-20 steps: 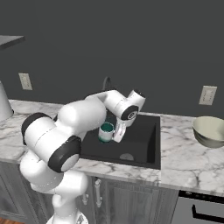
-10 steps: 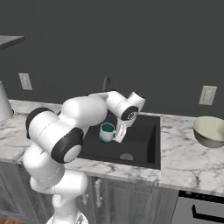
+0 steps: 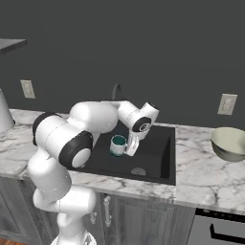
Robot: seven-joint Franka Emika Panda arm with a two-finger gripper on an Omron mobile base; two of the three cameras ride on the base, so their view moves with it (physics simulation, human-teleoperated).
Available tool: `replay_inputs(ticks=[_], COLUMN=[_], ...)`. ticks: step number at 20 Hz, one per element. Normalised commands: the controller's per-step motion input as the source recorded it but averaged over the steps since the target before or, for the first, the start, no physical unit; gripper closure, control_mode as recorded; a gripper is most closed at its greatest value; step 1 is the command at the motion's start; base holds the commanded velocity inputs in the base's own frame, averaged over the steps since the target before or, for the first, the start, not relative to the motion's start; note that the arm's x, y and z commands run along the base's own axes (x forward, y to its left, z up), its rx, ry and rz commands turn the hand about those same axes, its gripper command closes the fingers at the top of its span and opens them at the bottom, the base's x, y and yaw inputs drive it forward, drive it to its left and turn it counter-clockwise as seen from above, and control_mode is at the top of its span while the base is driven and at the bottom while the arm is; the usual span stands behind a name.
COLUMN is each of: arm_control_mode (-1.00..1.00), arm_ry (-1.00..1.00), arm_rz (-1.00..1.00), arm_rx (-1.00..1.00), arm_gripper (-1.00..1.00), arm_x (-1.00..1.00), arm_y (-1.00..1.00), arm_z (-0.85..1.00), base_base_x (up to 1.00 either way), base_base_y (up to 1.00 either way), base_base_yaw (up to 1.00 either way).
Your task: Pick the mug and place it in the sink. Pick the bowl and place it in the open cabinet and then close the cabinet.
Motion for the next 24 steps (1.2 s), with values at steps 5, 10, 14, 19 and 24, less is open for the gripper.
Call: replay_inputs(ticks=[5,10,14,19,24], arm_control_mode=[-1.0,-1.0,-1.0,-1.0,-1.0], arm_ry=[0.0,-0.01,-0.04,-0.02,-0.01], arm_rz=[-0.03,-0.07,-0.1,-0.12,-0.11], arm_rx=[0.01,0.0,0.0,0.0,0.0], arm_gripper=[1.0,1.0,1.0,1.0,1.0], arm_x=[0.0,0.0,0.02,0.07,0.06], arm_y=[0.0,0.0,0.0,0.0,0.0], arm_z=[-0.23,-0.22,-0.19,-0.15,-0.13], base_base_x=[0.0,0.0,0.0,0.0,0.0], base_base_y=[0.0,0.0,0.0,0.0,0.0], base_base_yaw=[0.0,0.0,0.0,0.0,0.0])
